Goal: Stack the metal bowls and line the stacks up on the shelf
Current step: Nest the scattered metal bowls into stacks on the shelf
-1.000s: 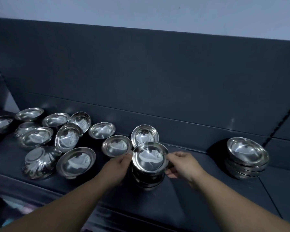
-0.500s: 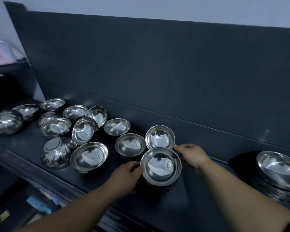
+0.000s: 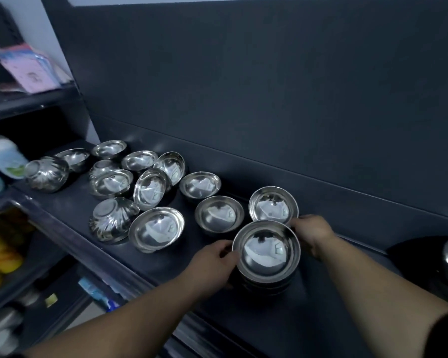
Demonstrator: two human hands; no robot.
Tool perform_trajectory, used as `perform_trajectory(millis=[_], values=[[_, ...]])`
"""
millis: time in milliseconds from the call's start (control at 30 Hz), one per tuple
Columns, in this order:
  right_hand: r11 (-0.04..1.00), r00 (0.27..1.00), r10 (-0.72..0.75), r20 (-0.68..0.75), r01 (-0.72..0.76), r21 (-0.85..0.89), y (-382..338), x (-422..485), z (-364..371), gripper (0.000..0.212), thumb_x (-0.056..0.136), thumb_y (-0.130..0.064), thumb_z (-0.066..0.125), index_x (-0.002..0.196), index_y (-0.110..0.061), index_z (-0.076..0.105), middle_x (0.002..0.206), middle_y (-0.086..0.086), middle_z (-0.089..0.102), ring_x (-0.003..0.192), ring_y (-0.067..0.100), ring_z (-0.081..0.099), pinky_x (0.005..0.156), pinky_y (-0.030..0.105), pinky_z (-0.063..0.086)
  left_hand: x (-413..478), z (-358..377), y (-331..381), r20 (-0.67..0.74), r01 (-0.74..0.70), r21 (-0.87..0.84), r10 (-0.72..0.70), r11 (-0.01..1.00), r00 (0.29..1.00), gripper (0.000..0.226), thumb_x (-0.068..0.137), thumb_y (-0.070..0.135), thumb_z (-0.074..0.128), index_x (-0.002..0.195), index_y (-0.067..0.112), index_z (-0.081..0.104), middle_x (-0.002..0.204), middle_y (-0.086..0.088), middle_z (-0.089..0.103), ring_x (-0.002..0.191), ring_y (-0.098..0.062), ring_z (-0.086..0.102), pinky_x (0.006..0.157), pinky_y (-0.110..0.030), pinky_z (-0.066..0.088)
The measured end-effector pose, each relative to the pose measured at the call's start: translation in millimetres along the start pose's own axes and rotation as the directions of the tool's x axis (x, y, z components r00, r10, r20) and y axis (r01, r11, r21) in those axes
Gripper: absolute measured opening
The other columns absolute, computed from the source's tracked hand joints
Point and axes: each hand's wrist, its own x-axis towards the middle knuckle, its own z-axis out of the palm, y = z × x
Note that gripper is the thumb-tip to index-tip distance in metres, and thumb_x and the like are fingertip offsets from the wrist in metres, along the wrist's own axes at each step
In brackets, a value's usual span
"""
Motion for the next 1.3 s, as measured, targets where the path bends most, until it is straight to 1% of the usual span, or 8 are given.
perform_trajectory(millis=[300,467,600,800,900,1033,1133,1300], values=[[0.97,0.992,-0.121,-0.027,0.124,0.211,-28,-41,-41,0.012,0.092,-0.011,0.056,0.101,-0.005,0.06,0.08,0.015,0.068,0.056,0.016,0.067,0.055,0.026,0.057,8,4,1,0.056,-0.086,-0.019,0.087,0.996,0.995,0.029,0.096,0.045,0.047,0.12,0.035,0.06,0.107,0.009,0.068,0.093,-0.01,0.066,0.07,-0.026,0.059],[0.993,0.99,-0.113,0.081,0.111,0.028,-37,-95,-54,0.01,0.091,-0.017,0.059,0.094,-0.008,0.063,0.077,0.012,0.069,0.064,0.018,0.067,0.06,0.027,0.057,15,7,-3,0.098,-0.101,-0.129,0.114,0.987,0.989,0.025,0.096,0.048,0.042,0.109,0.038,0.061,0.122,0.007,0.062,0.11,-0.014,0.059,0.087,-0.04,0.057],[0.988,0.995,-0.093,0.033,0.096,-0.124,-29,-122,-51,0.017,0.089,-0.02,0.061,0.093,-0.003,0.064,0.069,0.011,0.069,0.058,0.017,0.066,0.052,0.024,0.054,23,7,-12,0.17,-0.128,-0.202,0.163,0.971,0.972,0.06,0.083,0.073,0.036,0.127,0.038,0.055,0.129,0.009,0.06,0.115,-0.014,0.06,0.092,-0.042,0.055],[0.991,0.985,-0.089,-0.146,0.074,-0.108,-6,-143,-32,0.01,0.087,-0.019,0.061,0.088,-0.009,0.062,0.068,0.008,0.064,0.053,0.019,0.06,0.056,0.031,0.053,24,6,-10,0.221,-0.145,-0.222,0.195,0.964,0.956,0.037,0.084,0.064,0.047,0.122,0.06,0.047,0.136,0.009,0.052,0.118,-0.017,0.056,0.097,-0.044,0.051],[0.982,0.968,-0.12,-0.219,0.083,-0.17,19,-146,-25,0.04,0.08,-0.048,0.07,0.109,-0.021,0.063,0.097,-0.001,0.068,0.082,0.017,0.067,0.074,0.033,0.056,22,6,-8,0.267,-0.127,-0.239,0.191,0.963,0.945,0.022,0.092,0.053,0.046,0.098,0.074,0.046,0.131,0.01,0.054,0.118,-0.018,0.057,0.097,-0.043,0.051],[0.992,0.988,-0.119,-0.101,0.113,-0.064,44,-156,-16,0.061,0.082,-0.056,0.065,0.134,-0.028,0.05,0.121,-0.004,0.065,0.097,0.016,0.07,0.095,0.035,0.053,23,11,-11,0.287,-0.129,-0.245,0.199,0.961,0.937,0.036,0.094,0.048,0.045,0.13,0.053,0.042,0.138,0.007,0.053,0.119,-0.017,0.057,0.092,-0.038,0.054],[0.988,0.985,-0.155,-0.072,0.156,0.008,59,-161,-24,0.089,0.064,-0.063,0.075,0.141,-0.03,0.044,0.125,-0.006,0.064,0.11,0.011,0.064,0.102,0.038,0.049,21,23,-11,0.31,-0.133,-0.251,0.21,0.959,0.927,0.035,0.094,0.047,0.047,0.129,0.052,0.044,0.137,0.006,0.055,0.119,-0.017,0.058,0.093,-0.039,0.054],[0.981,0.978,-0.183,-0.1,0.188,0.053,79,-171,-59,0.085,0.068,-0.03,0.087,0.139,-0.033,0.041,0.119,-0.012,0.061,0.119,0.005,0.056,0.106,0.034,0.046,7,62,-3,0.37,-0.153,-0.223,0.229,0.963,0.9,0.026,0.089,0.053,0.049,0.112,0.064,0.049,0.133,0.01,0.058,0.117,-0.014,0.06,0.095,-0.039,0.053]])
